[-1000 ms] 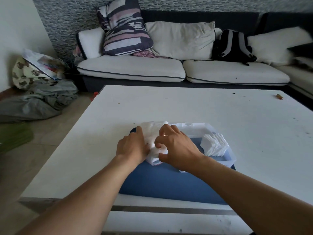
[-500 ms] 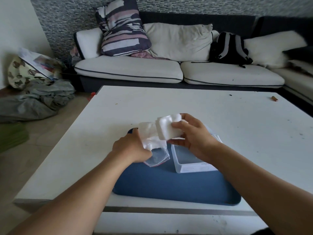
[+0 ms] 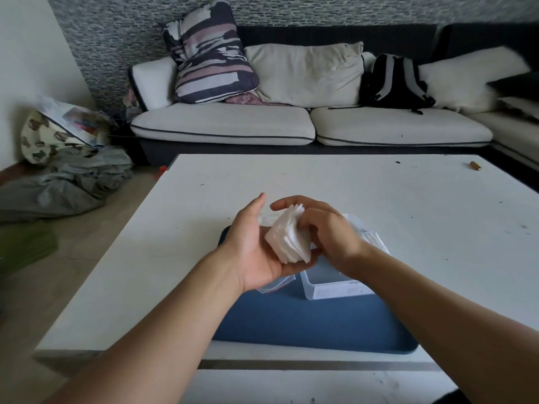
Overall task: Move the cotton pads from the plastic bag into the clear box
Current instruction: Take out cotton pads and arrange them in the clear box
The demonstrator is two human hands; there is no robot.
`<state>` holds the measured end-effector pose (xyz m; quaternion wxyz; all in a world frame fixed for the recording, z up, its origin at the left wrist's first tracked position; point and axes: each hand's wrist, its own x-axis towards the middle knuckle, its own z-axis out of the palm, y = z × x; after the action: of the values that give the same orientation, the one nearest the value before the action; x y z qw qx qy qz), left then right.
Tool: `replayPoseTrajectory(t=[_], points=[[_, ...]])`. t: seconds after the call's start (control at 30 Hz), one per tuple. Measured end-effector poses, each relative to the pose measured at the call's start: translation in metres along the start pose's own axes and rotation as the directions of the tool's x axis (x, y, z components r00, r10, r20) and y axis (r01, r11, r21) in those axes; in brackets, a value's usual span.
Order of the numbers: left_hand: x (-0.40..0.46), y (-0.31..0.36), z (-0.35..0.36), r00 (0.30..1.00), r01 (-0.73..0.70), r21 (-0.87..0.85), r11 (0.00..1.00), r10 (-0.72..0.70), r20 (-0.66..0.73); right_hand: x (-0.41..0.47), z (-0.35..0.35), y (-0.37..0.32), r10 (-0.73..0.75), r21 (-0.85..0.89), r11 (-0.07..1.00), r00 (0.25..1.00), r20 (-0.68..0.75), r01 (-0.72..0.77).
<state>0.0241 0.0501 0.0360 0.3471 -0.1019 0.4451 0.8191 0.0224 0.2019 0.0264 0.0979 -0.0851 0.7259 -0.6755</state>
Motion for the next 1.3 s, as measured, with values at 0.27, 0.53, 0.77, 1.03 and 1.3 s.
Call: replayPoseTrajectory(t=[0.27, 0.53, 0.77, 1.03, 1.3], points=[[-0.002, -0.002, -0.005, 0.993, -0.043, 0.219, 0.975, 0.019, 0.113, 0.001, 0.000, 0.003, -0.048, -0.046, 0.998, 0.999, 0.007, 0.048], [-0.002, 0.006, -0.010, 0.985, -0.152, 0.121, 0.981, 0.139, 0.106, 0.005, -0.009, 0.010, -0.235, -0.247, 0.941, 0.972, 0.025, 0.234], [-0.003, 0.007, -0.013, 0.985, -0.153, 0.116, 0.981, 0.142, 0.099, 0.003, -0.007, 0.008, -0.250, -0.157, 0.955, 0.968, 0.033, 0.252], [-0.005, 0.008, -0.011, 0.982, -0.167, 0.094, 0.981, 0.157, 0.103, 0.006, -0.009, 0.010, -0.284, -0.142, 0.947, 0.958, 0.040, 0.287], [-0.005, 0.010, -0.009, 0.979, -0.170, -0.035, 0.985, 0.173, 0.111, 0.003, -0.016, 0.005, -0.336, -0.165, 0.926, 0.941, 0.045, 0.339]])
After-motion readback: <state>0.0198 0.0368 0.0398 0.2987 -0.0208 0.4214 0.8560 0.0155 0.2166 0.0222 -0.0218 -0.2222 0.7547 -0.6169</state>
